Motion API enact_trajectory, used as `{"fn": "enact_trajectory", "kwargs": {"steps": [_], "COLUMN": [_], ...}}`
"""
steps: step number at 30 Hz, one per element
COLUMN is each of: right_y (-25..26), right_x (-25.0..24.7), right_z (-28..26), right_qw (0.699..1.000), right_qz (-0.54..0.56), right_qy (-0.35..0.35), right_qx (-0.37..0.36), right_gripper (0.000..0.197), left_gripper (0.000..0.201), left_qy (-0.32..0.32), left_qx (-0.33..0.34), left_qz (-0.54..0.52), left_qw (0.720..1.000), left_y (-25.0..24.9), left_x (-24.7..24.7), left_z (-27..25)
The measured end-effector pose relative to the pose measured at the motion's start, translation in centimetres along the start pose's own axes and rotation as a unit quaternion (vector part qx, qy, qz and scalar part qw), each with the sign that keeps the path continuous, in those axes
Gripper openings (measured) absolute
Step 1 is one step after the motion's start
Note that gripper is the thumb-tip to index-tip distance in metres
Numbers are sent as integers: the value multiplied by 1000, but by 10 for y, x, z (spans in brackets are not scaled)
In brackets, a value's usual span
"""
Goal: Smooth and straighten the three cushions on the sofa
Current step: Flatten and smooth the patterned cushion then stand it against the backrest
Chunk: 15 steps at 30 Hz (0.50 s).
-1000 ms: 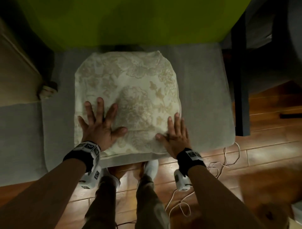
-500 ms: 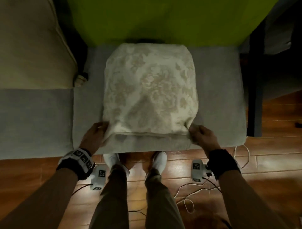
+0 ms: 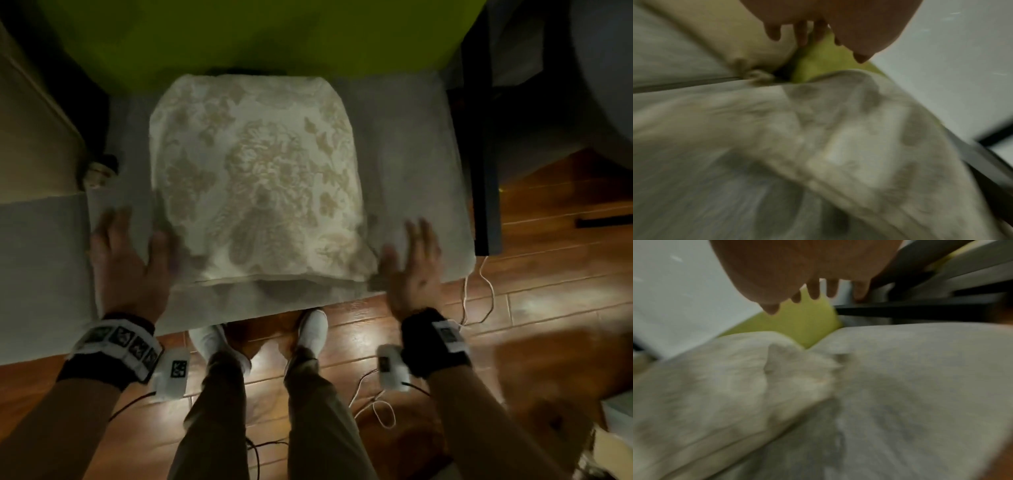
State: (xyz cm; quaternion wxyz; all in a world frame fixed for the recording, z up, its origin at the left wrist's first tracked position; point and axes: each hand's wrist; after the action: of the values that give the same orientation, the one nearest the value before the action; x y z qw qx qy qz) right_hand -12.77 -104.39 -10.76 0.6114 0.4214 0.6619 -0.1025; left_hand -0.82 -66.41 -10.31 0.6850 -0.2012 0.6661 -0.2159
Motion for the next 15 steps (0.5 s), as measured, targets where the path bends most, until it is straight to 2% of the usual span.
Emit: {"fn": "enact_trajectory", "kwargs": {"steps": [1, 2, 3, 5, 8, 10, 13, 15], "right_y": [27, 60, 83, 112, 90, 53, -7, -33], "right_x": [8, 17, 30, 58, 96, 110, 109, 93], "right_z": [-9, -17, -20, -15, 2, 6, 0, -9], "right_qw": [997, 990, 983, 977, 979, 979, 969, 964], "right_qz": [-5, -14, -21, -37, -84, -112, -109, -80], "right_qy": [-9, -7, 10, 60, 109, 151, 199, 168], "right_qx": [-74, -140, -183, -200, -149, -84, 97, 191], "right_gripper": [62, 66, 67, 68, 76, 80, 74, 71], "left_gripper": [65, 70, 76, 86, 95, 97, 92, 91], "left_qy": [8, 29, 58, 123, 197, 213, 218, 224], "left_qx": [112, 212, 270, 301, 295, 309, 288, 279], "left_qz": [35, 73, 106, 168, 237, 260, 261, 241], "left_qw": [993, 974, 955, 931, 905, 890, 895, 902], "left_y": [-28, -55, -75, -83, -59, -48, -51, -50], "left_x": [-1, 1, 8, 33, 66, 83, 97, 100], "left_z": [4, 10, 19, 38, 44, 36, 36, 41]}}
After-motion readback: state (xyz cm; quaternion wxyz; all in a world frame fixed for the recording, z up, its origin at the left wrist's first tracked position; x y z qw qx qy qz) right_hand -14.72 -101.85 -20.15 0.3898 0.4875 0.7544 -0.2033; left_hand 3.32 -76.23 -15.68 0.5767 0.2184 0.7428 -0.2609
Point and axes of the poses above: each hand's wrist, its own z-axis towards the middle knuckle, its own x-axis out of the palm, y = z × x, and after that the axes turned 13 degrees about x, right-handed
